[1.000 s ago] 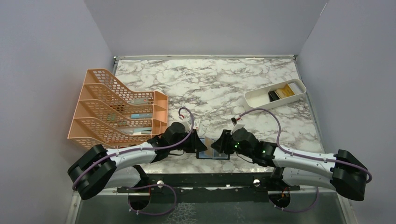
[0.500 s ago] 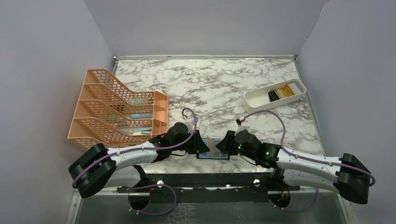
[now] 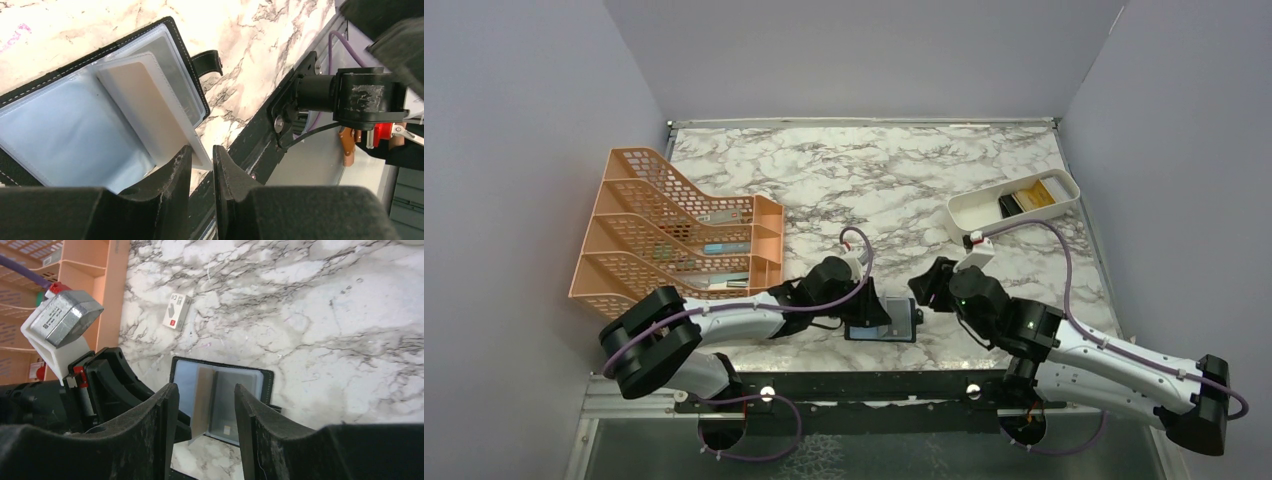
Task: Put the credit cards into the card holder
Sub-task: Turn over the card slot in the card holder.
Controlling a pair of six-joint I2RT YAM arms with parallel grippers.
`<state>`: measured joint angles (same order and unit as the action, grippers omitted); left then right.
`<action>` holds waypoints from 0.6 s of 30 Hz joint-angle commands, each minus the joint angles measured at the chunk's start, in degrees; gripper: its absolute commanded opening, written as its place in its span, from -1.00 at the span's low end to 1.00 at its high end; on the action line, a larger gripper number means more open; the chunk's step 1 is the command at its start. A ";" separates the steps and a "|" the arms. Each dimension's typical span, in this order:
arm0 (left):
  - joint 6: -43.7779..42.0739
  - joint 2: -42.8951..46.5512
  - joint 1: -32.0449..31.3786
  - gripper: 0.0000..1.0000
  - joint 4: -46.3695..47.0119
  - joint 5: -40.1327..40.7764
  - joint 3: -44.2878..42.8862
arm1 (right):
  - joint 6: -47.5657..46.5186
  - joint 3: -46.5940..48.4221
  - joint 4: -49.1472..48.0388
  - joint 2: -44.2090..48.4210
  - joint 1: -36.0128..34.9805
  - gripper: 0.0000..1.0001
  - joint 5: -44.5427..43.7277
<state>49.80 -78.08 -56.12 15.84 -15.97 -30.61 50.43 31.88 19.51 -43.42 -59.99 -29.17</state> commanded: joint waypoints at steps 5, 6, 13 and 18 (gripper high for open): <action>-2.20 -1.27 -0.31 -0.49 0.53 0.95 -1.95 | -3.87 2.74 5.33 1.12 0.05 0.01 -6.80; -2.31 -1.36 -0.37 -0.49 0.23 1.14 -2.18 | -3.81 2.38 4.94 1.13 0.05 0.01 -6.41; -3.54 -2.97 -1.05 -0.48 -1.57 1.35 -3.85 | -2.23 0.55 1.24 -0.21 0.09 0.00 -0.37; -3.94 -4.71 -1.61 -0.48 0.05 -0.03 -4.56 | -2.41 1.57 1.41 -0.74 0.05 0.00 0.05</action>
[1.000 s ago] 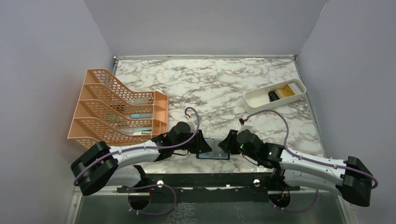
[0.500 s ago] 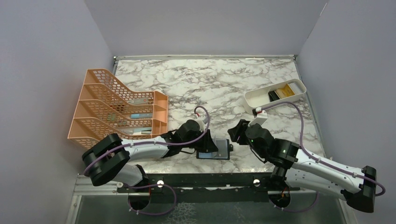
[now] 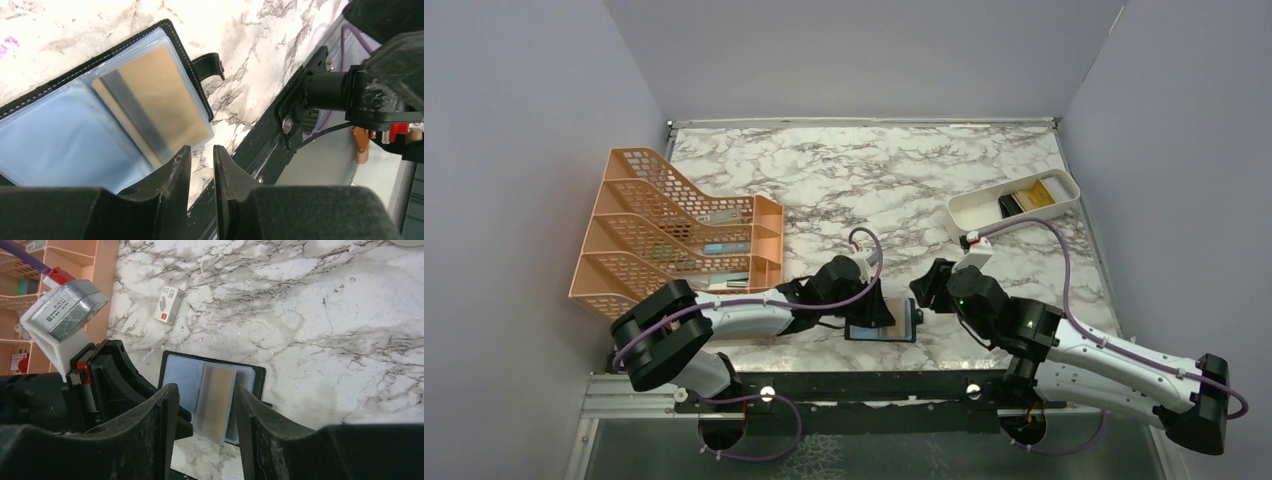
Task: Put the credit cards into the card holder
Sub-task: Turn over the card slot in the card holder, then pick up the credit card from the storage box.
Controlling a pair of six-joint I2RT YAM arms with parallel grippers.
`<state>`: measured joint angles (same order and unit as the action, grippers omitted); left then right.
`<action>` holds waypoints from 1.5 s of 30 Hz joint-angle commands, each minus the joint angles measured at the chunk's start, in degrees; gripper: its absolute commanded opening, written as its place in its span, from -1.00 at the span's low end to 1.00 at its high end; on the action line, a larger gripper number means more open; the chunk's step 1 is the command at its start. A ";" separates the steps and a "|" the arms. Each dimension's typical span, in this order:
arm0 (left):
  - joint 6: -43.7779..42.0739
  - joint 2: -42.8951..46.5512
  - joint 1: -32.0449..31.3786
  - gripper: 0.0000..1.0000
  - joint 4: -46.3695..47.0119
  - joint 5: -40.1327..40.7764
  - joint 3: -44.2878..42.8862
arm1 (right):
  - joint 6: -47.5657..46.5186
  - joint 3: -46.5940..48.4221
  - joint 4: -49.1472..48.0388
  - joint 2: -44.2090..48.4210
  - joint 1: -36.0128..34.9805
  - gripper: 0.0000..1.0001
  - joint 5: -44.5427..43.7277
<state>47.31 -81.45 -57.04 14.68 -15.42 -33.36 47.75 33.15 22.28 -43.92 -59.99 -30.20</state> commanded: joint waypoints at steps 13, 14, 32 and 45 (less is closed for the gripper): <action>-4.92 3.59 1.75 -0.42 -11.98 9.03 -2.43 | -6.26 2.67 -1.38 -3.46 0.12 0.15 -0.40; -5.02 3.69 2.39 -0.42 -11.69 8.48 -2.07 | -7.87 3.21 -1.75 -4.55 0.16 0.18 -0.77; -17.74 12.15 4.30 -0.17 -25.87 9.18 -10.49 | -38.87 21.68 -10.09 -28.72 39.84 0.23 4.77; -24.73 15.28 4.47 0.97 -39.94 11.55 -19.96 | -63.21 32.82 -16.29 -49.49 58.83 0.26 5.23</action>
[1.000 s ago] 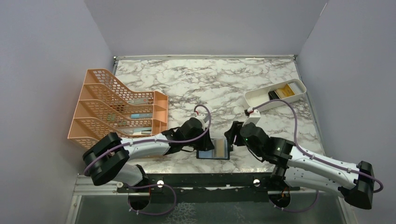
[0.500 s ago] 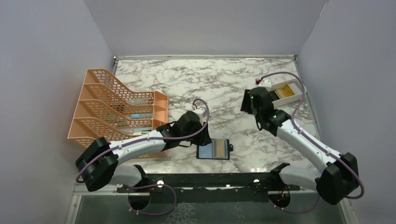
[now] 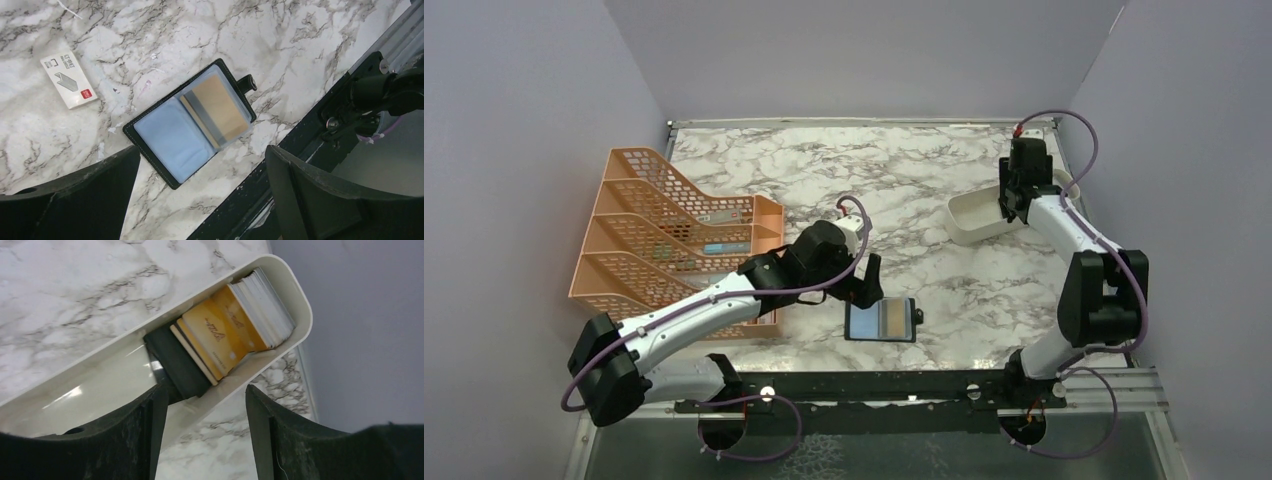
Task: Put the credit cards into the card holder
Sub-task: Pick up the credit card from the storage box.
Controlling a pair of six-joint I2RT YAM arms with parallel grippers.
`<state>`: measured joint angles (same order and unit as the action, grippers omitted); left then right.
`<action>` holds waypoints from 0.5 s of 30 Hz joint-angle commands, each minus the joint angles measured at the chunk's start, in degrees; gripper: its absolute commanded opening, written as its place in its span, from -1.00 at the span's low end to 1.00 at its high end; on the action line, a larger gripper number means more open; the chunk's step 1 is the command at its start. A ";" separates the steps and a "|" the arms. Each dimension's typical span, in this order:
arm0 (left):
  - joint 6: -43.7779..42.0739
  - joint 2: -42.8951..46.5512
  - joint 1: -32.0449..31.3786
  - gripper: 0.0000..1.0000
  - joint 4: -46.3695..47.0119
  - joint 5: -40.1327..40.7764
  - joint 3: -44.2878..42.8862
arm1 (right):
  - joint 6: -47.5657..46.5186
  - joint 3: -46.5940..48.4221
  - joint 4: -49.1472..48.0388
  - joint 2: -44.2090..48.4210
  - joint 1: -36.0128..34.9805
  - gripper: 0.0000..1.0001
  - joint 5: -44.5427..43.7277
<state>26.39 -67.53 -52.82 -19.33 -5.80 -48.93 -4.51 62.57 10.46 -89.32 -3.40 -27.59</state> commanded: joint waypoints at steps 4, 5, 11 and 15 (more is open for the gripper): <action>-9.52 2.58 0.32 0.97 -10.40 7.48 -6.97 | -13.64 8.46 -2.06 -10.35 4.64 0.25 5.14; -10.85 2.84 0.33 0.97 -11.01 8.52 -7.13 | -14.36 9.00 -1.99 -11.38 5.00 0.25 6.52; -13.69 3.12 0.42 0.97 -11.38 16.49 -4.65 | -20.71 10.82 -4.12 -16.61 5.32 0.21 7.75; -15.55 2.04 0.50 0.97 -11.46 18.08 -4.26 | -23.54 13.13 -3.46 -19.42 6.06 0.20 9.98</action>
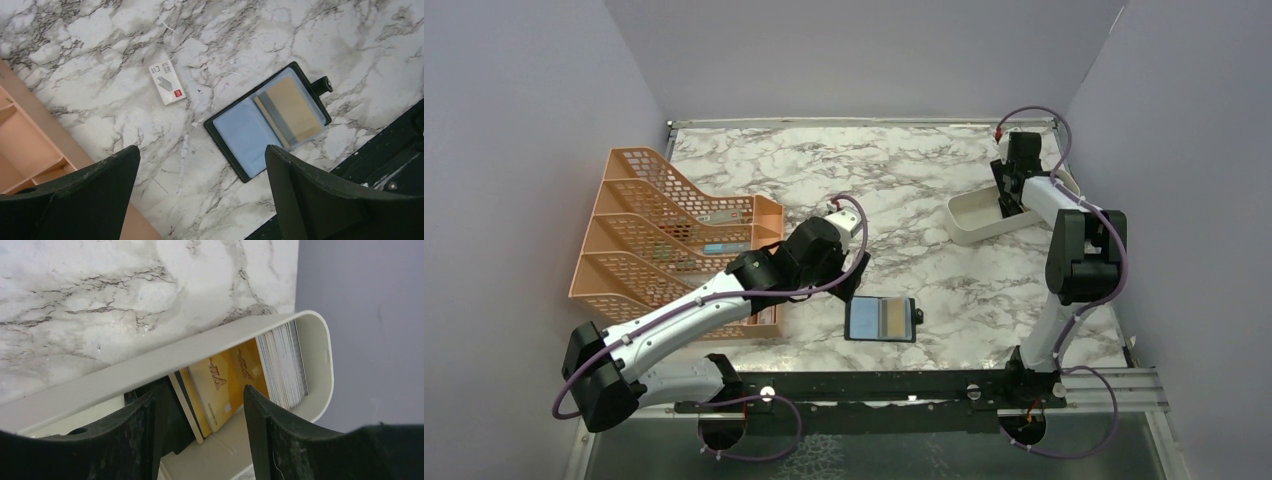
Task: Put the credit cards into the card holder
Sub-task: Pick up the credit card from the storage box.
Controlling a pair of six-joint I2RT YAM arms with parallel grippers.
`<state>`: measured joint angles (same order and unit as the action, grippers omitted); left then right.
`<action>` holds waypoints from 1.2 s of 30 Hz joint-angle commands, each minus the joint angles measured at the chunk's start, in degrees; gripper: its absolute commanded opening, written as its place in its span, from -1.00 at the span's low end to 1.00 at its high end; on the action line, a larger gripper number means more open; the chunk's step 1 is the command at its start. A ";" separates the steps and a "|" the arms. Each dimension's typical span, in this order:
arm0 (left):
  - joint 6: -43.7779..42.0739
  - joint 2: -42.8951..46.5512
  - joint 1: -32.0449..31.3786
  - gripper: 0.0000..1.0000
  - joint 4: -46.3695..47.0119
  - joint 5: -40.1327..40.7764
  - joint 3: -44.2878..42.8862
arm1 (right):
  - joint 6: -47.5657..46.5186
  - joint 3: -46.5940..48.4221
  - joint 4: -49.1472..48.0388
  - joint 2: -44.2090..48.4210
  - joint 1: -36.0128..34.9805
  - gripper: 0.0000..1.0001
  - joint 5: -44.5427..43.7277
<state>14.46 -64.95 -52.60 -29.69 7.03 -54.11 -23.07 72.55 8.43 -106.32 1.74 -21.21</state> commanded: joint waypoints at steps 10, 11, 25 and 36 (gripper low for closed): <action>-4.53 0.47 0.74 0.97 -1.01 5.80 1.17 | -10.22 5.91 -1.65 -7.39 1.60 0.18 1.14; -4.59 0.51 0.81 0.97 -1.04 6.14 1.23 | -10.77 5.83 -2.36 -7.51 1.65 0.18 0.53; -5.32 1.01 0.95 0.97 -1.02 6.96 1.83 | -12.93 3.52 -6.05 -6.25 2.61 0.16 -4.35; -5.22 1.93 0.96 0.97 -1.04 7.21 2.30 | -14.87 3.00 -6.86 -8.85 5.05 0.15 -4.37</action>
<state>9.78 -64.49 -51.81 -30.63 12.80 -51.96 -36.56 76.42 3.75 -113.43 5.93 -24.38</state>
